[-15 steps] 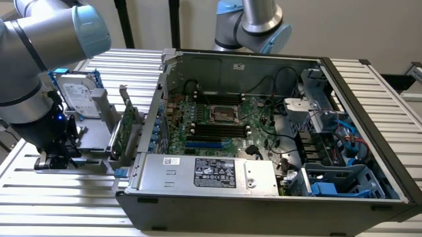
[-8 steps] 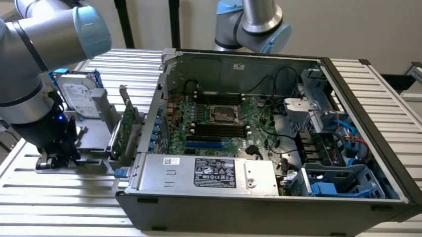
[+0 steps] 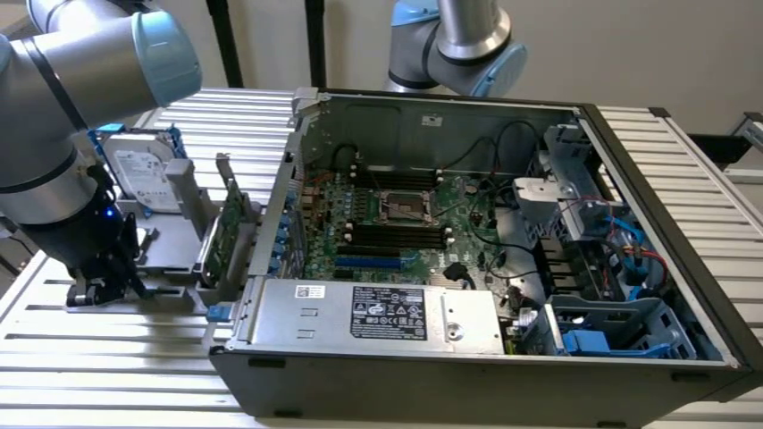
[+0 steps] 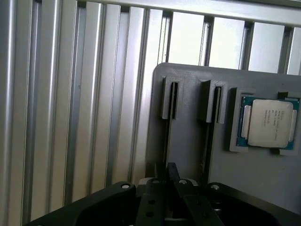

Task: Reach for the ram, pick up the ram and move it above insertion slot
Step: 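Pick up the ram and move it above insertion slot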

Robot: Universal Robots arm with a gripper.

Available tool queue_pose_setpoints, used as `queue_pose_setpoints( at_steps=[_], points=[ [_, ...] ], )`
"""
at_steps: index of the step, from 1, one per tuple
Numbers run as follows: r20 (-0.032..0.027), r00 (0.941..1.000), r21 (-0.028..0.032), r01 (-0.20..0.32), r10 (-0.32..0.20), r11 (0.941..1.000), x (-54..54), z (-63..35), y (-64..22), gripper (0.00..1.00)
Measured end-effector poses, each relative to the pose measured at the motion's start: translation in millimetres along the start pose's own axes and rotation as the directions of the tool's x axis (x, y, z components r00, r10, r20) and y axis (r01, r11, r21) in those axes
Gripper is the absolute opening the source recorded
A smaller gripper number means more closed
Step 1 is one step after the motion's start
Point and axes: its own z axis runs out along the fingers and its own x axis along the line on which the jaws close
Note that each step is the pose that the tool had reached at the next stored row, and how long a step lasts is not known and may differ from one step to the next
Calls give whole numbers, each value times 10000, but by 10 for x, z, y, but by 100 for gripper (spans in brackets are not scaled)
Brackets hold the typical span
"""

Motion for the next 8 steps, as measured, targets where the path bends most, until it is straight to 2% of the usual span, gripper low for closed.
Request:
queue_pose_setpoints(
  at_steps=[5, 8],
  points=[
    [2, 10000, 2, -5, 5, 10000, 0, -4, -1, 14],
    [-1, 10000, -2, -10, 10, 10000, -1, -48, 0, 14]
  ],
)
